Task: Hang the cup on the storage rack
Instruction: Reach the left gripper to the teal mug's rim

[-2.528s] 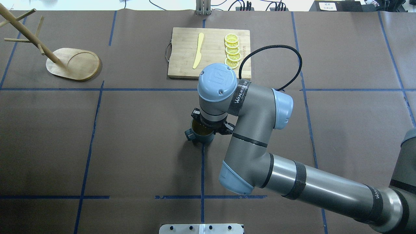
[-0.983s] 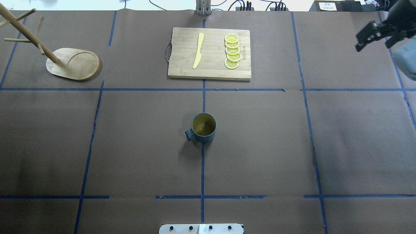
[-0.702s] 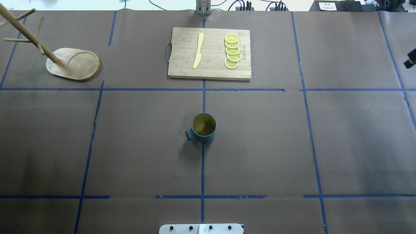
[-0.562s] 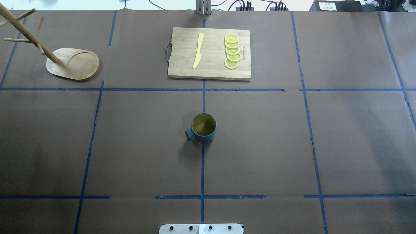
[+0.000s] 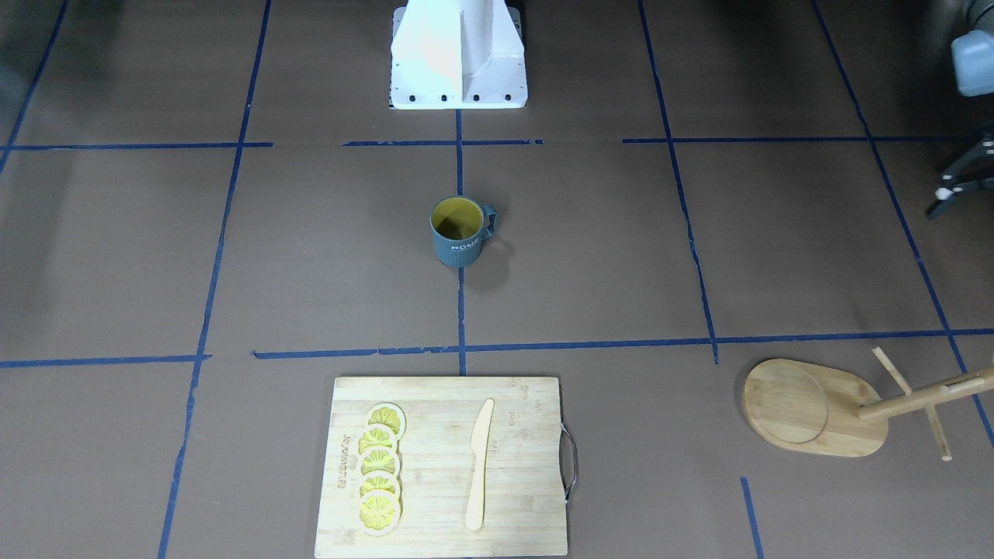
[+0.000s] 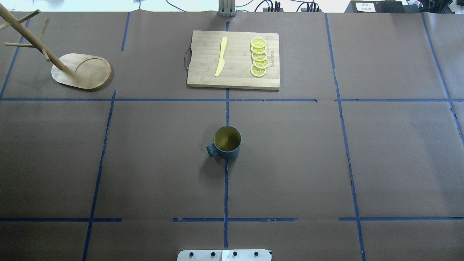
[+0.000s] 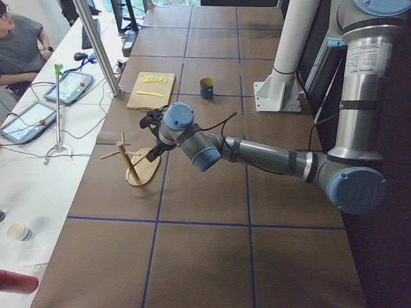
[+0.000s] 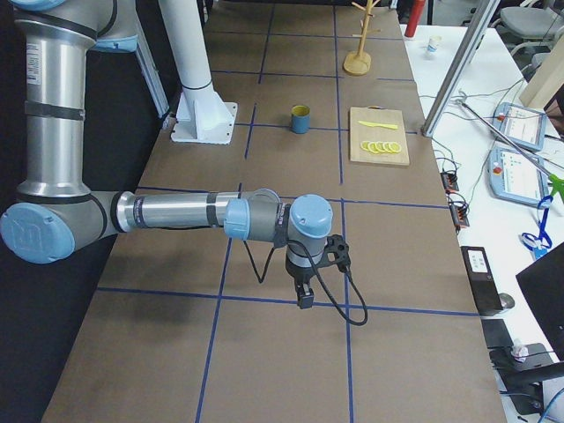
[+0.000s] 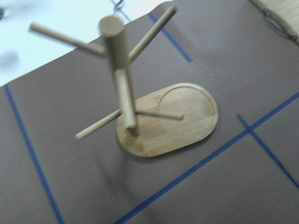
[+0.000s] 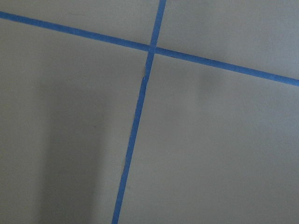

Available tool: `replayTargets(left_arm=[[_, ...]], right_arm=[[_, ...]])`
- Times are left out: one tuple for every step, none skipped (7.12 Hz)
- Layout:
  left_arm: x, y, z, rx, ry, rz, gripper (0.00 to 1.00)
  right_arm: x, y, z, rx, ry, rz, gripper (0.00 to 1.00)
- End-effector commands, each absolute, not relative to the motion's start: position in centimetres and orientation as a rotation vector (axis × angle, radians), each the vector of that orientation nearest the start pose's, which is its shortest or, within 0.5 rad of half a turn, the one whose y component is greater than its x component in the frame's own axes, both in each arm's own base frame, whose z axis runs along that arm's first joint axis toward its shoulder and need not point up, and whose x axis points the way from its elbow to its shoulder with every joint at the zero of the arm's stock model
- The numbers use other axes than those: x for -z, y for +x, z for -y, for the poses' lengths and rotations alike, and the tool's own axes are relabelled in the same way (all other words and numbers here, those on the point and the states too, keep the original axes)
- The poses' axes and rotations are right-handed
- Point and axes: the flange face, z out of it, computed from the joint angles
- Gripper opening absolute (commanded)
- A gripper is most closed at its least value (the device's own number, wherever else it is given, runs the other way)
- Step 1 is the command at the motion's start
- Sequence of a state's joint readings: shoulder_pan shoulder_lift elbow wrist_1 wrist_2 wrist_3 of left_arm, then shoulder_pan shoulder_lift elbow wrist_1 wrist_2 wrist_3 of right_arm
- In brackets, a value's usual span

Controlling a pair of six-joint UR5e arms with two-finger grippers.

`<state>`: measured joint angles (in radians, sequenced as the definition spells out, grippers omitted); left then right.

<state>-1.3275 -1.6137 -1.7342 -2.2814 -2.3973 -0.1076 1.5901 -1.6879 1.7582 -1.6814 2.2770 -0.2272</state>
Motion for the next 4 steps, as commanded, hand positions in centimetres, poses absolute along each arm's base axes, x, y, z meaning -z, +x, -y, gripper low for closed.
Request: replayTargets(left_arm=[[-41.8, 16.4, 50.9, -0.675, 0.86, -0.953, 0.99], [-38.1, 21.8, 51.0, -0.727, 0.927, -0.947, 1.0], [-35.2, 27.9, 49.8, -0.757, 0.945, -0.979, 1.0], [-32.2, 34.8, 47.8, -0.804, 0.958, -1.019, 1.0]], right_arm=[[-63.0, 7.7, 44.4, 0.139, 0.051, 0.709, 1.0], [-63.1, 7.5, 44.4, 0.142, 0.048, 0.709, 1.0], [-63.1, 7.5, 44.4, 0.142, 0.048, 0.709, 1.0], [-63.1, 7.5, 44.4, 0.142, 0.048, 0.709, 1.0]])
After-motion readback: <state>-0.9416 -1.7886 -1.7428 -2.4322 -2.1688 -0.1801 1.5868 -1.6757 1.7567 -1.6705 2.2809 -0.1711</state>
